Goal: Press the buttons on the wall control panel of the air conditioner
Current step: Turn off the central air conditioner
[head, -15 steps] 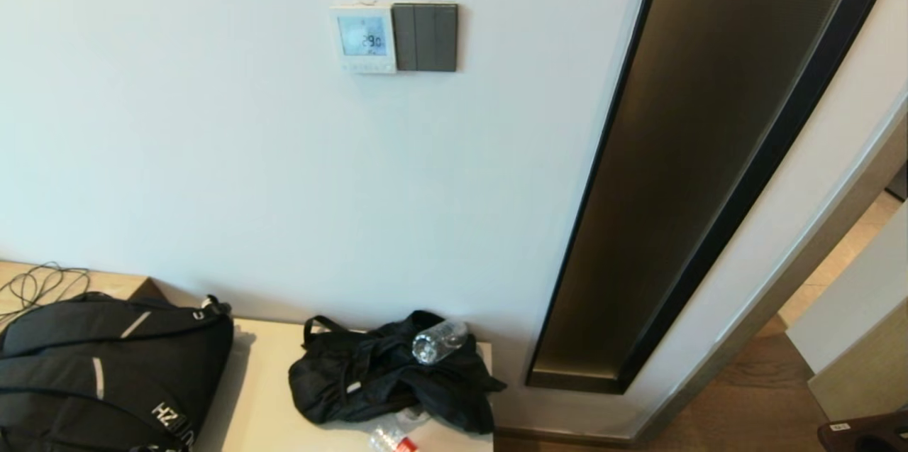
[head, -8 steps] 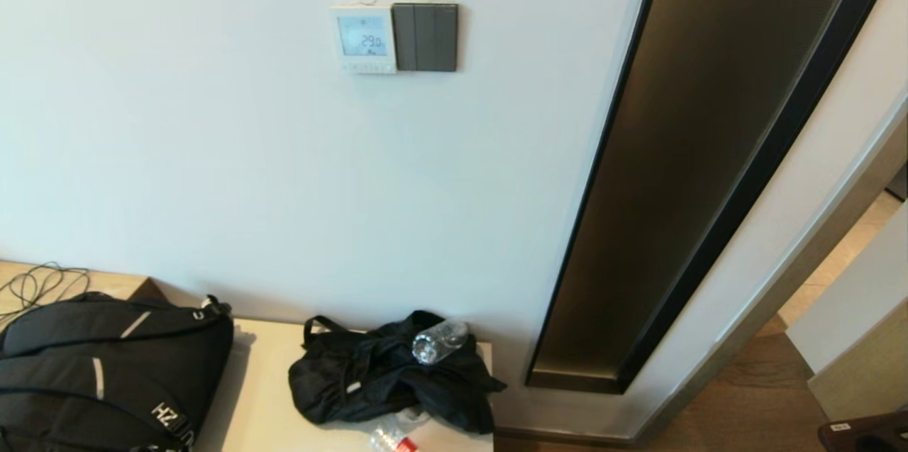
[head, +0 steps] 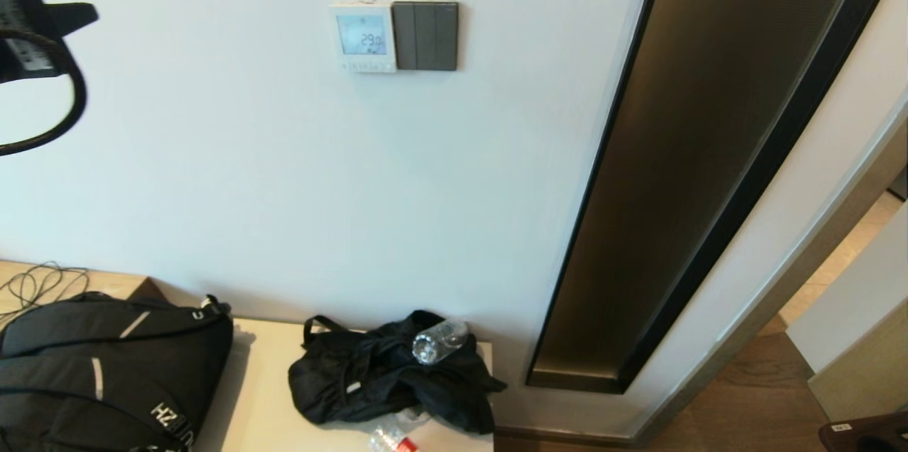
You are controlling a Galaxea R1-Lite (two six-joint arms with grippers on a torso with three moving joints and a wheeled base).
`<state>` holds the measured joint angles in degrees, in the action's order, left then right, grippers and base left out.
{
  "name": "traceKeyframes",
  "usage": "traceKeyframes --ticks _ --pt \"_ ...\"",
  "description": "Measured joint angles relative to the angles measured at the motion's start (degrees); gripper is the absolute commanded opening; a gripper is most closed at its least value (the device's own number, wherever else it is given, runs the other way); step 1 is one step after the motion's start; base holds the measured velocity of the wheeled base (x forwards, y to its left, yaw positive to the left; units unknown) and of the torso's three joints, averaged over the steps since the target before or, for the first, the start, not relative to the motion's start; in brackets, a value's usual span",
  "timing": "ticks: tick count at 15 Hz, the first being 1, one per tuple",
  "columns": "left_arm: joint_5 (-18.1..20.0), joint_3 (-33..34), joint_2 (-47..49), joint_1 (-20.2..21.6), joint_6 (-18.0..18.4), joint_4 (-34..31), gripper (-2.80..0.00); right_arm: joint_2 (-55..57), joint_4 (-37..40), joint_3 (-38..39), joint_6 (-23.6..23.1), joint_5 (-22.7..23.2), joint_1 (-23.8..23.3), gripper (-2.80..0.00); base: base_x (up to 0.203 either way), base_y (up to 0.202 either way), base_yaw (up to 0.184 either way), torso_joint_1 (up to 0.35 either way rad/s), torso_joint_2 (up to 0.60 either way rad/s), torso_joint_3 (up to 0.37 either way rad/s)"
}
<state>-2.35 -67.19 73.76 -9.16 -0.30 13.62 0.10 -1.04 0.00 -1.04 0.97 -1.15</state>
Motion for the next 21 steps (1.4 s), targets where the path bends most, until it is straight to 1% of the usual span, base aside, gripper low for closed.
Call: traceKeyframes --ticks 2,3,5,7,11,15,18,21 --pt "-3.39 -4.01 6.98 -5.55 0.06 0.82 -2.80 0.00 0.00 0.00 0.00 0.02 0.00 -2.80 0.000 0.000 0.000 0.000 0.00 0.000" --pt "-4.86 -5.36 9.99 -7.69 0.05 1.80 -2.80 0.00 0.02 0.00 0.00 0.02 0.00 -2.80 0.000 0.000 0.000 0.000 0.00 0.000" --pt "-7.03 -7.87 15.66 -10.84 0.10 3.16 -2.80 0.00 0.00 0.00 0.00 0.02 0.00 -2.80 0.000 0.000 0.000 0.000 0.00 0.000" --pt "-8.74 -10.56 20.67 -12.32 0.12 3.62 -2.80 0.00 0.00 0.00 0.01 0.02 0.00 -2.80 0.000 0.000 0.000 0.000 0.00 0.000" --pt "-9.00 -15.53 27.49 -13.60 0.10 4.71 -2.80 0.00 0.00 0.00 0.00 0.02 0.00 -2.80 0.000 0.000 0.000 0.000 0.00 0.000" --pt "-9.37 -21.78 33.62 -17.37 0.21 4.27 -2.80 0.00 0.00 0.00 0.00 0.02 0.00 -2.80 0.000 0.000 0.000 0.000 0.00 0.000" --pt "-9.33 -24.02 35.74 -20.14 0.26 4.18 -2.80 0.00 0.00 0.00 0.00 0.02 0.00 -2.80 0.000 0.000 0.000 0.000 0.00 0.000" --pt "-9.35 -26.79 37.34 -20.93 0.23 3.40 -2.80 0.00 0.00 0.00 0.00 0.02 0.00 -2.80 0.000 0.000 0.000 0.000 0.00 0.000"
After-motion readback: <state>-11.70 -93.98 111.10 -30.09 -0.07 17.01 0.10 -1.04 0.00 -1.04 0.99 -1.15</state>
